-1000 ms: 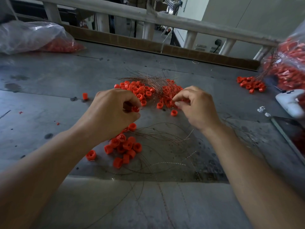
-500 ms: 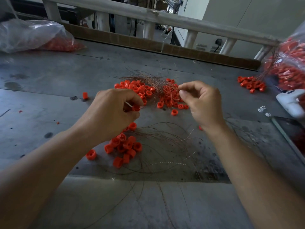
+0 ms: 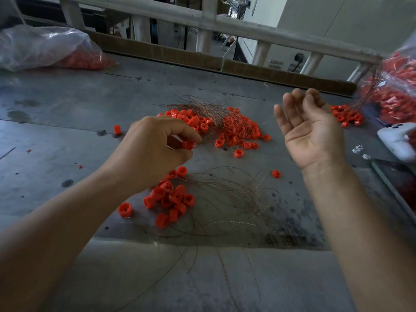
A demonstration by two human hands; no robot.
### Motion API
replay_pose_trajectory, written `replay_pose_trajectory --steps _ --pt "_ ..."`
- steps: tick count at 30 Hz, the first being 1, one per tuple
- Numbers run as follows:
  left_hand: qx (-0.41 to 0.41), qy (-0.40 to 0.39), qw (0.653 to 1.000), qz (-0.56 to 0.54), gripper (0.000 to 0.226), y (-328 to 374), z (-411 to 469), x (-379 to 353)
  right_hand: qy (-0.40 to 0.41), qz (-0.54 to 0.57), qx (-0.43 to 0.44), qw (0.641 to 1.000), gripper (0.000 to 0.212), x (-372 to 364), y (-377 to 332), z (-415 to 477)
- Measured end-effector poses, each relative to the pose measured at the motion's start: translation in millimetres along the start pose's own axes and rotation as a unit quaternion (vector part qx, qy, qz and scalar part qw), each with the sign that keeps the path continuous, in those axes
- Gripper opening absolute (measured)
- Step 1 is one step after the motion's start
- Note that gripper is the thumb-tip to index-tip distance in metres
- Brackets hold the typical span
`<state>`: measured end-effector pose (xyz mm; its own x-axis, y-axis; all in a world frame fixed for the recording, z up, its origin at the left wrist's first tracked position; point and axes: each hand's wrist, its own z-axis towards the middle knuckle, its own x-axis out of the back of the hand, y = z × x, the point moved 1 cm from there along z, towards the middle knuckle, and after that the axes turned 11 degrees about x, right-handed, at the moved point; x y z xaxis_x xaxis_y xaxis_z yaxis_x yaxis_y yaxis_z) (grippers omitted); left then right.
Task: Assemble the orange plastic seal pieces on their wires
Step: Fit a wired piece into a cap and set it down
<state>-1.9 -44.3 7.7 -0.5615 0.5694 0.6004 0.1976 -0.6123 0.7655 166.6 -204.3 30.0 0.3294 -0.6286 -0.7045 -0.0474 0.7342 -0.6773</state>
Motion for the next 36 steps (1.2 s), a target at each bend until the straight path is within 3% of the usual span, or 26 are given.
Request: replay_pose_trajectory --steps 4,7,10,13,15,17,36 --pt "0.024 -0.037 0.995 -0.093 0.036 4 -1 -2 -0.061 -0.077 0.079 0.992 0.018 -2 -9 -1" --pt "0.049 -0.073 0.979 -0.184 0.029 5 -1 -2 -0.148 -0.188 0.158 0.958 0.018 -7 -11 -7" --pt "0.068 -0.102 0.958 -0.259 0.025 6 -1 0 -0.234 -0.325 0.219 0.890 0.020 -14 -7 -19" --pt "0.084 -0.118 0.945 -0.295 0.027 7 0 0 -0.320 -0.444 0.260 0.795 0.024 -22 4 -36" --pt "0.091 -0.123 0.937 -0.314 0.027 7 0 -1 -0.373 -0.481 0.283 0.741 0.020 -27 11 -46" --pt "0.094 -0.124 0.934 -0.322 0.030 8 0 -1 -0.402 -0.494 0.289 0.715 0.019 -30 16 -53" --pt "0.085 -0.142 0.918 -0.360 0.030 9 -2 -1 -0.425 -0.510 0.299 0.686 0.009 -32 16 -58"
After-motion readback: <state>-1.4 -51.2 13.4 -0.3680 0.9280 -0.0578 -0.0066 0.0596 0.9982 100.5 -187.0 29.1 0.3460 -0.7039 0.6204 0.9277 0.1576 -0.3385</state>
